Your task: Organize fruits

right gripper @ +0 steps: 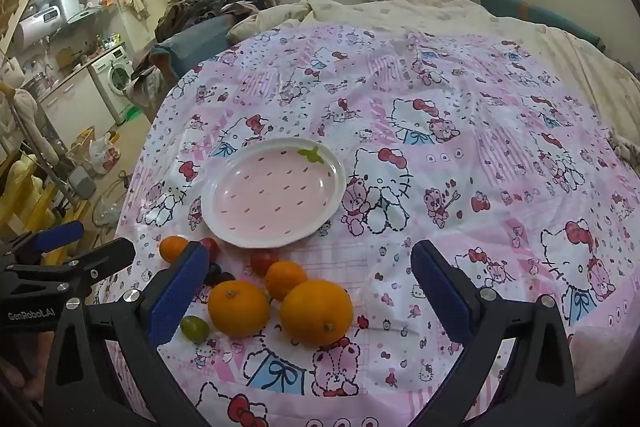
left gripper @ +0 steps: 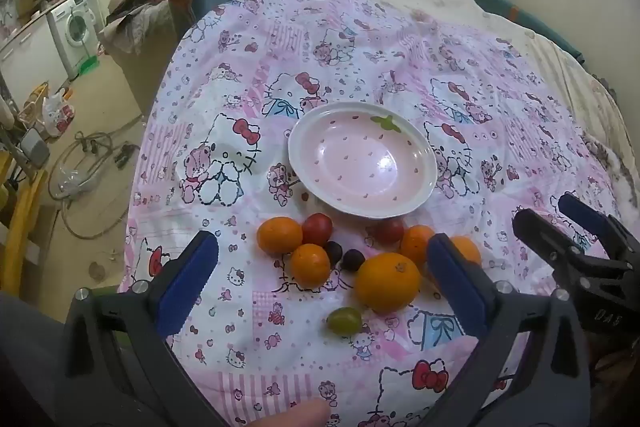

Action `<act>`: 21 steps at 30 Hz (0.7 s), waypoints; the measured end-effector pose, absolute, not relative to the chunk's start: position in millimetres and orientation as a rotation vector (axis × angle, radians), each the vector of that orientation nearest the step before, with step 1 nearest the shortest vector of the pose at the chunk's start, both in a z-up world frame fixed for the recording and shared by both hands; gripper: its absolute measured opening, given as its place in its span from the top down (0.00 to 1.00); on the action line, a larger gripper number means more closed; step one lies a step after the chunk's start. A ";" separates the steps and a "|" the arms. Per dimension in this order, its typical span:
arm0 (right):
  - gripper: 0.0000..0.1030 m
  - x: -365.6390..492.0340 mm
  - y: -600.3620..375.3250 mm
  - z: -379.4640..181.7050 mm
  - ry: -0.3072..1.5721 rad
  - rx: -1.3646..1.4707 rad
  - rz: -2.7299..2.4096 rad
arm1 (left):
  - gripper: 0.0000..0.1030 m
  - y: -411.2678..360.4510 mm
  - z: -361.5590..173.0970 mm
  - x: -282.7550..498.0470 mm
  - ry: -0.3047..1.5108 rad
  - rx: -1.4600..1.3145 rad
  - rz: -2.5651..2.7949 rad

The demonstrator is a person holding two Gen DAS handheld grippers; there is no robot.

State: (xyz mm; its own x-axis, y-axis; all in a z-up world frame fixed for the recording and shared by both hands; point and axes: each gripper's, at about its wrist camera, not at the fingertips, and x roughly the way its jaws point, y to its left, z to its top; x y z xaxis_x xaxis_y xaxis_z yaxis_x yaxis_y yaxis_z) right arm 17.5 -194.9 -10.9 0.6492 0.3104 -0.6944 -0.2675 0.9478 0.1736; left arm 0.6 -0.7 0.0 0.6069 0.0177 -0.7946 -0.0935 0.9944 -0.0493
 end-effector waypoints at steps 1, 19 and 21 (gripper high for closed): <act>0.00 17.5 -194.9 -11.6 0.801 0.058 0.328 | 0.00 -0.4 0.2 -0.1 0.907 -0.093 0.063; 0.00 18.7 -194.3 -14.0 0.798 0.060 0.331 | 0.00 2.5 1.4 -1.1 0.906 -0.102 0.057; 0.00 18.4 -193.9 -14.6 0.796 0.057 0.330 | 0.00 2.2 1.3 -1.0 0.907 -0.102 0.057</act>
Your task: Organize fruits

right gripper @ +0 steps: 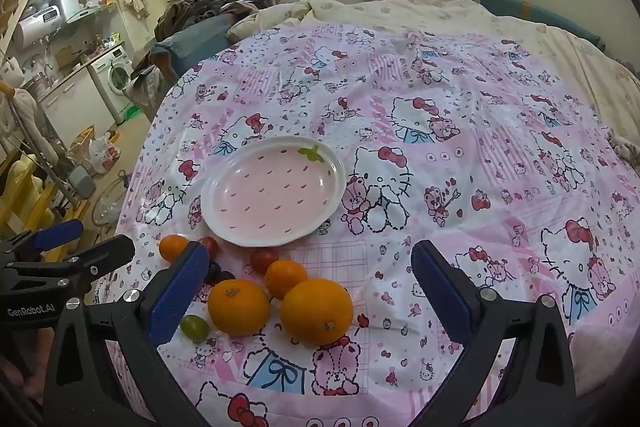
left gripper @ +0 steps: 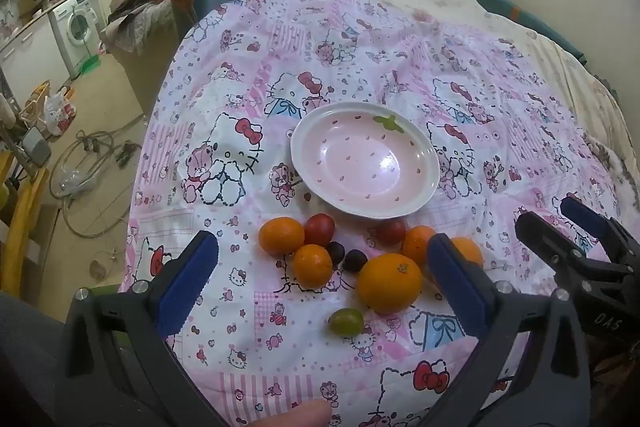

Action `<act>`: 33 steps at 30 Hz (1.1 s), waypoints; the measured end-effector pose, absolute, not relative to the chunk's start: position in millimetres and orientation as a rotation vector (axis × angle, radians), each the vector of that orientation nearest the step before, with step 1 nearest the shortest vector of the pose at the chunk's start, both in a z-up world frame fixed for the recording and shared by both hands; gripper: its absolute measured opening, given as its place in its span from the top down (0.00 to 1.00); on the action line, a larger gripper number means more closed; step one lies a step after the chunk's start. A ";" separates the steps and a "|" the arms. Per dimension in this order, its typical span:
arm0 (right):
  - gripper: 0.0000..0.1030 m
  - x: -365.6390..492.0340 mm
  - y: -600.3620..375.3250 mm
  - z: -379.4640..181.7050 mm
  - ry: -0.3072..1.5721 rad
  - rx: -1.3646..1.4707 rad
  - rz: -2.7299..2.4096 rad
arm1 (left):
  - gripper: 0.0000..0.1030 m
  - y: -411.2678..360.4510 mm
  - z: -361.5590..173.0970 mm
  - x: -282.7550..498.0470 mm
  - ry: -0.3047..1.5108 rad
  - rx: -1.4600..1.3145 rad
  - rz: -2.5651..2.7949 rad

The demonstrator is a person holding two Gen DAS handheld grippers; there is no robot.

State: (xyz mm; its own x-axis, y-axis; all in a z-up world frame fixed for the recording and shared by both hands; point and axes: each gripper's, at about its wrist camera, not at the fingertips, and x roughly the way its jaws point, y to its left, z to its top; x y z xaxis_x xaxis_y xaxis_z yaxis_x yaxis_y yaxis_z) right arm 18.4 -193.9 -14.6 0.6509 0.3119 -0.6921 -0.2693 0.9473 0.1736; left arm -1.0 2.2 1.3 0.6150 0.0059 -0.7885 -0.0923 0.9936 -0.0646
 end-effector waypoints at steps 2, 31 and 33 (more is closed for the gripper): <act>0.00 18.1 -193.4 -14.9 0.797 0.056 0.330 | 0.00 3.3 -1.0 -1.2 0.911 -0.106 0.057; 0.00 17.0 -196.4 -13.7 0.794 0.065 0.313 | 0.00 6.4 -3.7 2.4 0.926 -0.124 0.064; 0.00 16.6 -197.2 -14.2 0.792 0.065 0.311 | 0.00 5.9 -3.5 2.6 0.924 -0.121 0.066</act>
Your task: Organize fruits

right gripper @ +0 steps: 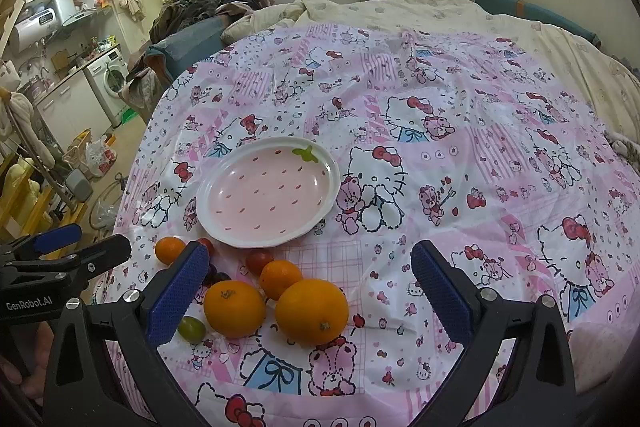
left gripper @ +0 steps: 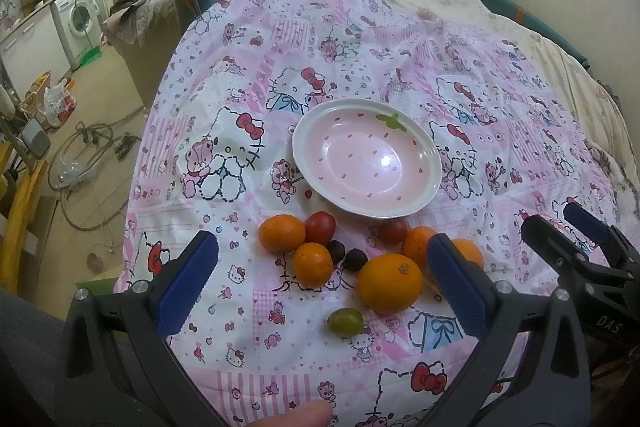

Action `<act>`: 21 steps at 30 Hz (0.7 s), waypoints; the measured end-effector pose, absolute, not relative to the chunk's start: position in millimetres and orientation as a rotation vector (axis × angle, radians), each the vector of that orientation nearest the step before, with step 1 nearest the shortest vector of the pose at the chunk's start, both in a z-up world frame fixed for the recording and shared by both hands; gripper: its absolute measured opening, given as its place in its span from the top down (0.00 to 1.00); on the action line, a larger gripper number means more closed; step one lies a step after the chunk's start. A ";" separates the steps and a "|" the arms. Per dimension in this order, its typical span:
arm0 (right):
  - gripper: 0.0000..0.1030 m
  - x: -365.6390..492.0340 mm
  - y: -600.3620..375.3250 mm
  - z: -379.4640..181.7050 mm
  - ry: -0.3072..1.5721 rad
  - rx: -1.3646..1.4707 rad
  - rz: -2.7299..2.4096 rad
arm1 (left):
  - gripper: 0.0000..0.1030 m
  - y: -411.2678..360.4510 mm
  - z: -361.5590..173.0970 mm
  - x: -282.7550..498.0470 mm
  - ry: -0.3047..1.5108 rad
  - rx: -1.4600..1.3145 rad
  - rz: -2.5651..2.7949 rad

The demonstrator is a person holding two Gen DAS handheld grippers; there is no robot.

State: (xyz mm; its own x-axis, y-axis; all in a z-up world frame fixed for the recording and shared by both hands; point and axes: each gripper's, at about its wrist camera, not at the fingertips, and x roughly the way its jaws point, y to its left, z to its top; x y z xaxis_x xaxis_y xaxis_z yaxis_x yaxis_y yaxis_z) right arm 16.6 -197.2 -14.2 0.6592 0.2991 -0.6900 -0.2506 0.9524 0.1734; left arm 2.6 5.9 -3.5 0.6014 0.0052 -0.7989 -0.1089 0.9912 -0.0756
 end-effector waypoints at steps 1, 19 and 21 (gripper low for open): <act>0.00 16.3 -197.3 -13.9 0.792 0.065 0.311 | 0.00 6.0 -3.9 2.9 0.924 -0.121 0.066; 0.00 19.9 -198.5 -17.5 0.810 0.073 0.310 | 0.00 5.7 -4.2 2.1 0.925 -0.122 0.064; 0.00 20.3 -198.7 -18.4 0.814 0.073 0.309 | 0.00 5.3 -4.9 1.9 0.923 -0.116 0.063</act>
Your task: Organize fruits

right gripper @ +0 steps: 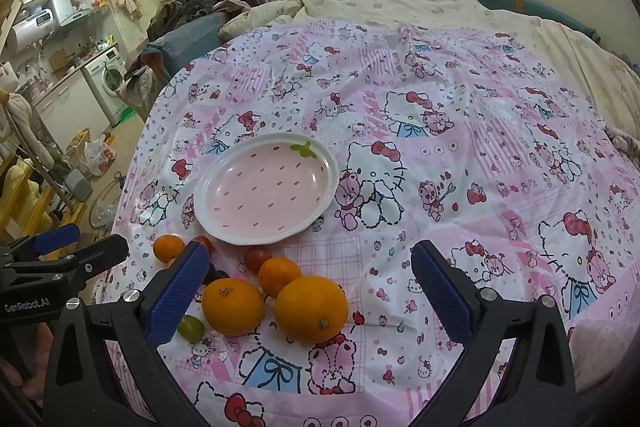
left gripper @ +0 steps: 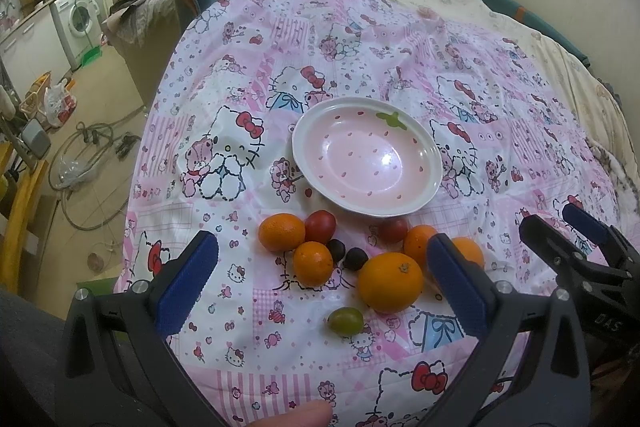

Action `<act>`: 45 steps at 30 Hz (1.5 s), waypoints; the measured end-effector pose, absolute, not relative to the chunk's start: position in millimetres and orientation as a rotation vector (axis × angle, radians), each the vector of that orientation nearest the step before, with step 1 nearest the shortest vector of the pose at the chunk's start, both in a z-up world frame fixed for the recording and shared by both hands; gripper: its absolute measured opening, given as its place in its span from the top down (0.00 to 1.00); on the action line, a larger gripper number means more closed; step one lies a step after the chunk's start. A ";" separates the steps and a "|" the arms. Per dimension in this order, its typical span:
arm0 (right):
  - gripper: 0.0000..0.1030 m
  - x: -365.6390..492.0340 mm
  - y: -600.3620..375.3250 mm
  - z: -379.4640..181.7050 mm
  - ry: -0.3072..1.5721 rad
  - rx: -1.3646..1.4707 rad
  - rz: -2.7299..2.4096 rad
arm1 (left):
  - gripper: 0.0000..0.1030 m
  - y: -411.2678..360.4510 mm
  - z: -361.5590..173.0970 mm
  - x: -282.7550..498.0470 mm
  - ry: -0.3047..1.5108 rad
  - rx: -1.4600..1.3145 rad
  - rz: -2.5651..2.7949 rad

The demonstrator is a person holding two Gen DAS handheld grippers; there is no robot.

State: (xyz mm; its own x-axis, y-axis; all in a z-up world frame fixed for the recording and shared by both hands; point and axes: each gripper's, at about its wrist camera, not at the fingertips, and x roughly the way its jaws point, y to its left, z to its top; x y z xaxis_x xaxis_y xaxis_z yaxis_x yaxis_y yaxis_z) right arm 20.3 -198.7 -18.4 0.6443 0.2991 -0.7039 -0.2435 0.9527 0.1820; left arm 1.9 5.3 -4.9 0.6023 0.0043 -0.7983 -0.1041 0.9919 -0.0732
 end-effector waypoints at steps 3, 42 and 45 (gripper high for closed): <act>0.00 20.4 -199.2 -19.6 0.816 0.073 0.308 | 0.00 3.9 -5.9 0.7 0.918 -0.108 0.062; 0.35 78.3 -184.4 -129.6 1.402 0.118 0.468 | 0.00 24.2 -24.2 15.5 1.062 -0.173 0.136; 0.39 76.5 -179.4 -125.1 1.394 0.078 0.471 | 0.00 21.4 -25.2 17.3 1.076 -0.169 0.127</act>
State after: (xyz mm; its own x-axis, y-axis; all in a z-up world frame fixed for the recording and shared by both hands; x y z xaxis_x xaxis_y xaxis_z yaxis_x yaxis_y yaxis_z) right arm 76.5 -179.4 -125.1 0.0996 0.3632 -0.9264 -0.2729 0.9053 0.3256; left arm 17.3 21.4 -25.2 0.4693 0.0207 -0.8828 -0.1848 0.9799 -0.0753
